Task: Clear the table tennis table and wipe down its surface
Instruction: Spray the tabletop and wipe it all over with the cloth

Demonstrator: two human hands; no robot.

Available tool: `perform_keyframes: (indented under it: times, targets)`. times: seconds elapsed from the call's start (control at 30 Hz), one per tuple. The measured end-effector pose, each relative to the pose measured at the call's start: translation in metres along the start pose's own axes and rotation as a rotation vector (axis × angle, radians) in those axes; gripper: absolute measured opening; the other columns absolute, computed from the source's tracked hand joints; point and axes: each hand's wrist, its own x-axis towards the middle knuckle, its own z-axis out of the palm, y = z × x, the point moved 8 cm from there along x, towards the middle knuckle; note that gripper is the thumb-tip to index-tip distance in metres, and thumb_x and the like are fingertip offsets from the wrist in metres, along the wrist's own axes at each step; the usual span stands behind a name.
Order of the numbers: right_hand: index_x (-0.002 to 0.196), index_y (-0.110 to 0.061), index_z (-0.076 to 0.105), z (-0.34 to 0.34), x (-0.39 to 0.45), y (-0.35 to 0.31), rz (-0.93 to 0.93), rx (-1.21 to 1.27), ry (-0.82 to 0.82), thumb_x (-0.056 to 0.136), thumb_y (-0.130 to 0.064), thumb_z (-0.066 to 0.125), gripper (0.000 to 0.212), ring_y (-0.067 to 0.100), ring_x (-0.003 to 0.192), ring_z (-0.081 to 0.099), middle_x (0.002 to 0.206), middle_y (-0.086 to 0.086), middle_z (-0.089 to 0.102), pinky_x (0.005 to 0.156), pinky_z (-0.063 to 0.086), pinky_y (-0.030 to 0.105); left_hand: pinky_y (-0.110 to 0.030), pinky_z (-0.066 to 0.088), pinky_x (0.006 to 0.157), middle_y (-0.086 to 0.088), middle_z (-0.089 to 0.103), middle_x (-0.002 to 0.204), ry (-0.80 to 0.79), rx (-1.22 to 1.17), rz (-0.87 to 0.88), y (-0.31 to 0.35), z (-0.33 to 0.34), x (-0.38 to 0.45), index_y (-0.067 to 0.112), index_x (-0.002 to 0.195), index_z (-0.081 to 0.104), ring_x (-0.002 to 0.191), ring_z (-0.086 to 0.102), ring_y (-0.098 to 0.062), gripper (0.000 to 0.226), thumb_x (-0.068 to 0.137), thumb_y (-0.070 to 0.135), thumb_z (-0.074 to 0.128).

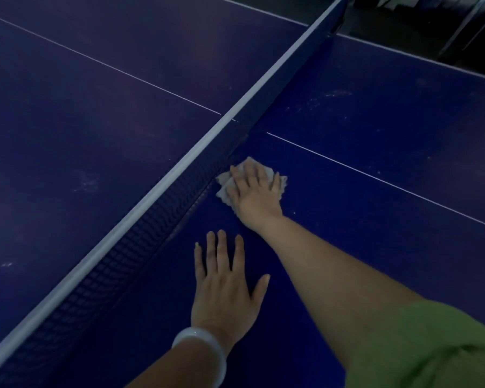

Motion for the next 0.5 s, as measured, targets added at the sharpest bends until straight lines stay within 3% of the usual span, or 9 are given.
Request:
perform_keyframes:
  times: [0.13,0.23,0.27,0.33,0.4,0.5]
  targets:
    - [0.155,-0.018,0.018,-0.01,-0.053,0.091,0.108,-0.131,0.044,0.102,-0.037,0.028,0.057,0.032,0.15,-0.008,0.164,0.008,0.004,0.113,0.008,0.071,-0.056,-0.003,0.119,-0.02,0.008,0.161,-0.003,0.015,0.009,0.0,0.0,-0.001,0.016,0.155,0.011,0.15,-0.004,-0.034,0.088,0.089,0.073,0.005]
    - [0.156,-0.023,0.01,-0.028,-0.113,0.198,0.615,-0.004,0.12,0.103,-0.042,0.02,0.057,0.031,0.15,-0.008,0.164,0.009,0.0,0.111,0.012,0.07,-0.057,0.005,0.12,-0.022,0.018,0.159,0.002,-0.005,0.012,0.002,-0.002,-0.002,0.013,0.154,0.022,0.149,0.006,-0.036,0.086,0.091,0.071,0.012]
    - [0.157,-0.026,0.006,-0.029,-0.132,0.215,0.77,0.058,0.128,0.103,-0.046,0.013,0.058,0.029,0.151,-0.008,0.165,0.009,-0.002,0.113,0.008,0.069,-0.057,0.007,0.12,-0.022,0.02,0.158,0.008,-0.009,0.014,0.002,-0.002,-0.002,0.013,0.153,0.024,0.149,0.008,-0.036,0.086,0.091,0.07,0.014]
    - [0.157,-0.027,0.002,-0.024,-0.145,0.207,0.904,0.086,0.117,0.101,-0.05,0.009,0.061,0.03,0.151,-0.008,0.165,0.01,-0.005,0.114,0.003,0.068,-0.057,0.007,0.12,-0.022,0.021,0.158,0.01,0.003,0.014,0.002,-0.001,-0.003,0.012,0.153,0.024,0.149,0.009,-0.036,0.086,0.091,0.07,0.015]
    - [0.157,-0.024,0.001,-0.016,-0.132,0.159,0.773,0.014,0.099,0.102,-0.048,0.017,0.062,0.033,0.15,-0.009,0.164,0.012,-0.005,0.114,0.003,0.067,-0.057,0.004,0.12,-0.021,0.019,0.159,0.016,0.03,0.012,0.002,-0.001,-0.003,0.013,0.154,0.022,0.149,0.007,-0.036,0.086,0.09,0.071,0.012]
    - [0.157,-0.027,0.005,0.001,-0.108,0.052,0.257,-0.054,0.103,0.1,-0.05,0.03,0.066,0.03,0.15,-0.012,0.164,0.008,-0.006,0.116,-0.004,0.063,-0.056,0.003,0.12,-0.021,0.016,0.159,0.018,0.056,0.013,0.002,0.0,-0.003,0.014,0.154,0.02,0.15,0.005,-0.035,0.088,0.089,0.072,0.011]
